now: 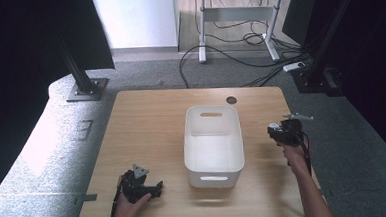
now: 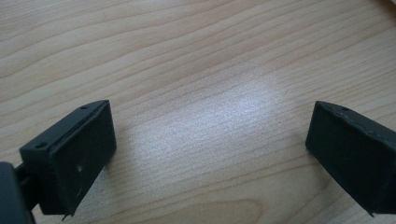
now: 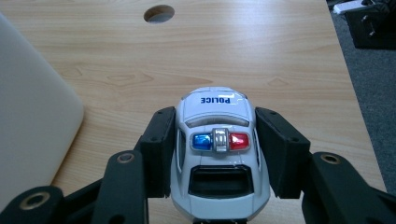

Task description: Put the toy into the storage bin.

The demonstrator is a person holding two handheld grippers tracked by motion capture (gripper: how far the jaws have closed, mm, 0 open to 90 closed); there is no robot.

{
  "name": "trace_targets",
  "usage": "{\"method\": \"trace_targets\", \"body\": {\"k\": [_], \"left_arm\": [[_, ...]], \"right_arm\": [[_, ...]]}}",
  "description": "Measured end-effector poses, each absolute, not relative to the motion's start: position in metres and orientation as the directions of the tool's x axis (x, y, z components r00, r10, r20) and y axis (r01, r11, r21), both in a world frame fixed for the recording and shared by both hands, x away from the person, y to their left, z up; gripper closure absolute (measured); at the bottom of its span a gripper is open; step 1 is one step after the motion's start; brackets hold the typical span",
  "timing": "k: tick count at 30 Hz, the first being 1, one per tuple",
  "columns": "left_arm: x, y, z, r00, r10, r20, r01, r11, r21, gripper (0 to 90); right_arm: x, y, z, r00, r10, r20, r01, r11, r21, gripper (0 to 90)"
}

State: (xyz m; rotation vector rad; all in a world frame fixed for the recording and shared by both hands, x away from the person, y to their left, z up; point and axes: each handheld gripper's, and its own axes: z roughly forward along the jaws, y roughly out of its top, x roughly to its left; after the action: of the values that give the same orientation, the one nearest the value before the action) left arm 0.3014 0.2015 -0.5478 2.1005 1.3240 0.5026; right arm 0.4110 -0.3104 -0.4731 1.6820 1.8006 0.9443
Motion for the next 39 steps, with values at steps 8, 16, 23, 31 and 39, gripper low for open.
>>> {"method": "trace_targets", "body": {"k": [8, 16, 23, 31, 39], "left_arm": [[0.302, 0.201, -0.548, 0.432, 0.902, 0.0, 0.674, -0.323, 0.664, 1.5], [0.302, 0.201, -0.548, 0.433, 0.902, 0.0, 0.674, -0.323, 0.665, 1.5], [0.302, 0.201, -0.548, 0.433, 0.901, 0.0, 0.674, -0.323, 0.665, 1.5], [0.302, 0.201, -0.548, 0.434, 0.901, -0.001, 0.673, -0.324, 0.665, 1.5], [0.302, 0.201, -0.548, 0.433, 0.901, -0.001, 0.673, -0.323, 0.665, 1.5]], "right_arm": [[0.406, -0.314, -0.48, -0.111, 0.988, 0.108, 0.654, -0.009, 0.757, 50.1], [0.398, -0.306, -0.47, -0.141, 0.983, 0.114, 0.634, 0.001, 0.774, 50.1], [0.394, -0.3, -0.465, -0.15, 0.982, 0.111, 0.634, 0.01, 0.773, 50.1], [0.388, -0.292, -0.452, -0.182, 0.975, 0.131, 0.616, 0.009, 0.788, 50.1], [0.385, -0.282, -0.439, -0.195, 0.973, 0.127, 0.6, 0.016, 0.8, 50.1]]}}
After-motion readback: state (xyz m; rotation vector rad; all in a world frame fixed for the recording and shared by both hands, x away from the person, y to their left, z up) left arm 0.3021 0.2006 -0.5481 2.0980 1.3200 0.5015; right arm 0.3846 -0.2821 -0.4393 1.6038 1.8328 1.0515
